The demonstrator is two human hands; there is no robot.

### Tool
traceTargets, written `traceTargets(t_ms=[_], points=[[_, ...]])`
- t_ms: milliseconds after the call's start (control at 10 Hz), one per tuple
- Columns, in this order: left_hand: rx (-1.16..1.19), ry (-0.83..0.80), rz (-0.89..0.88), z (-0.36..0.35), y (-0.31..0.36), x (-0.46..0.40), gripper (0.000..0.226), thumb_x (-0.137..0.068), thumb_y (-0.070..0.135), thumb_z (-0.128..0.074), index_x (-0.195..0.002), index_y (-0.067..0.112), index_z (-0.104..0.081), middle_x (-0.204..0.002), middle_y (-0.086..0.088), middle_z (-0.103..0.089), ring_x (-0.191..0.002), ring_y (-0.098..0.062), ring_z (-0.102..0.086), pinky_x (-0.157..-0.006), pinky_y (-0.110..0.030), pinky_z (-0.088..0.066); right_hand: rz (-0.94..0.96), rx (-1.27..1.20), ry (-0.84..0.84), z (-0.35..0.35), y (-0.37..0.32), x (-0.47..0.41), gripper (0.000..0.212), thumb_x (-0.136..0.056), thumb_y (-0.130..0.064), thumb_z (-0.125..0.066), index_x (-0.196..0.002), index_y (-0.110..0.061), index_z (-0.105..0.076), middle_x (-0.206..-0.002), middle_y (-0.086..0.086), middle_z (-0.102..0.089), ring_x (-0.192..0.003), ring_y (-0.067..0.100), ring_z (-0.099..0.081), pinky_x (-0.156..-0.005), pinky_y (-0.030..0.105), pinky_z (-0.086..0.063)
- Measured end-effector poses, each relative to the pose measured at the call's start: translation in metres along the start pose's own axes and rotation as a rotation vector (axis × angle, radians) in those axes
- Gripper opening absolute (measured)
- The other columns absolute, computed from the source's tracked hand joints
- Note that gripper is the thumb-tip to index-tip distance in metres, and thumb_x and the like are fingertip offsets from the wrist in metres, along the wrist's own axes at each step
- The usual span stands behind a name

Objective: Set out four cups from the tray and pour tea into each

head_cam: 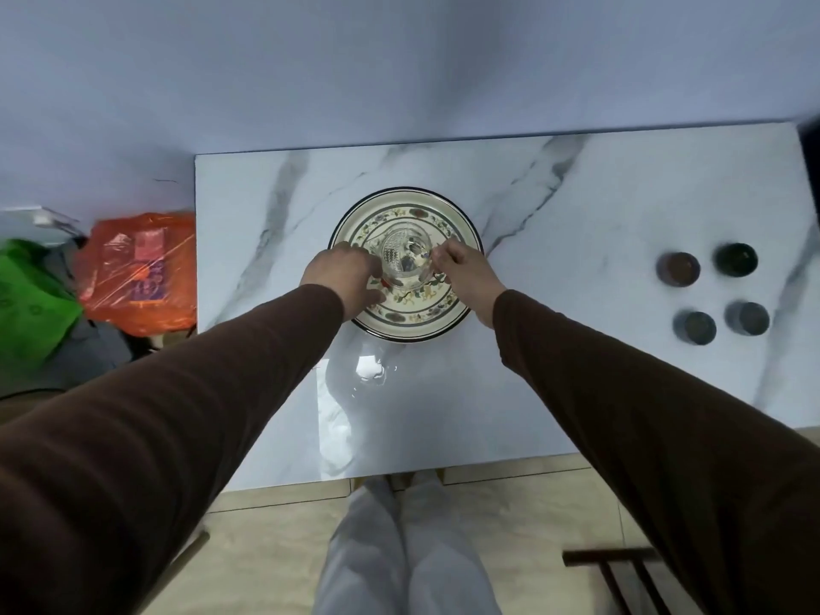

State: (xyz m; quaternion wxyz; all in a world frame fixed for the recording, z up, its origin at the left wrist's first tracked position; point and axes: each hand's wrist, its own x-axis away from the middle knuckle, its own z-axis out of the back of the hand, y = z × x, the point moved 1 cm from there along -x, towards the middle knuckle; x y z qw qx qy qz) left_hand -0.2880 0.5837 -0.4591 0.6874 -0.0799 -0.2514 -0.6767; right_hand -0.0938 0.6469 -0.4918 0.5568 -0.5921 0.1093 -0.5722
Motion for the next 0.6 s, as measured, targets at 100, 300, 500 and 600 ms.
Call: traceTargets(t_ms=[100,300,500,600], points=[[0.003,0.003,0.005,-0.003,0.001,-0.002,0.036,-0.08,0.044,-0.067,-0.111,0.026,-0.066,-0.107,-0.003,-0.065,-0.109,-0.026,-0.053,-0.083,-0.036,-0.044,0.001,0.013,-0.023,0.001,0.004,-0.003,0.034,-0.101,-0.026,-0.047,-0.091,0.006,-0.053,-0.084,0.012,-0.05,-0.075,0.019,-0.042,-0.071,0.031,-0.035],[-0.008,0.003,0.012,-0.004,0.007,-0.003,0.033,-0.08,0.043,-0.068,-0.109,0.026,-0.067,-0.108,-0.002,-0.066,-0.109,-0.025,-0.054,-0.084,-0.035,-0.046,-0.007,0.053,-0.056,0.005,0.007,-0.006,0.033,-0.103,-0.025,-0.045,-0.095,0.005,-0.055,-0.089,0.013,-0.054,-0.082,0.019,-0.047,-0.074,0.031,-0.037],[-0.014,-0.033,0.037,0.009,0.019,0.01,0.036,-0.08,0.042,-0.068,-0.112,0.028,-0.066,-0.112,-0.002,-0.065,-0.113,-0.024,-0.052,-0.087,-0.035,-0.044,0.002,0.435,-0.06,0.017,-0.007,0.001,0.023,-0.1,-0.02,-0.047,-0.116,-0.004,-0.053,-0.13,0.012,-0.044,-0.109,0.026,-0.055,-0.099,0.034,-0.041],[0.043,-0.033,0.054,0.034,0.022,0.024,0.04,-0.08,0.041,-0.069,-0.117,0.028,-0.063,-0.119,0.0,-0.063,-0.117,-0.023,-0.05,-0.093,-0.037,-0.045,0.049,0.651,-0.021,0.037,-0.031,0.024,0.036,-0.098,-0.024,-0.051,-0.132,-0.011,-0.047,-0.139,0.009,-0.039,-0.115,0.028,-0.055,-0.097,0.034,-0.042]])
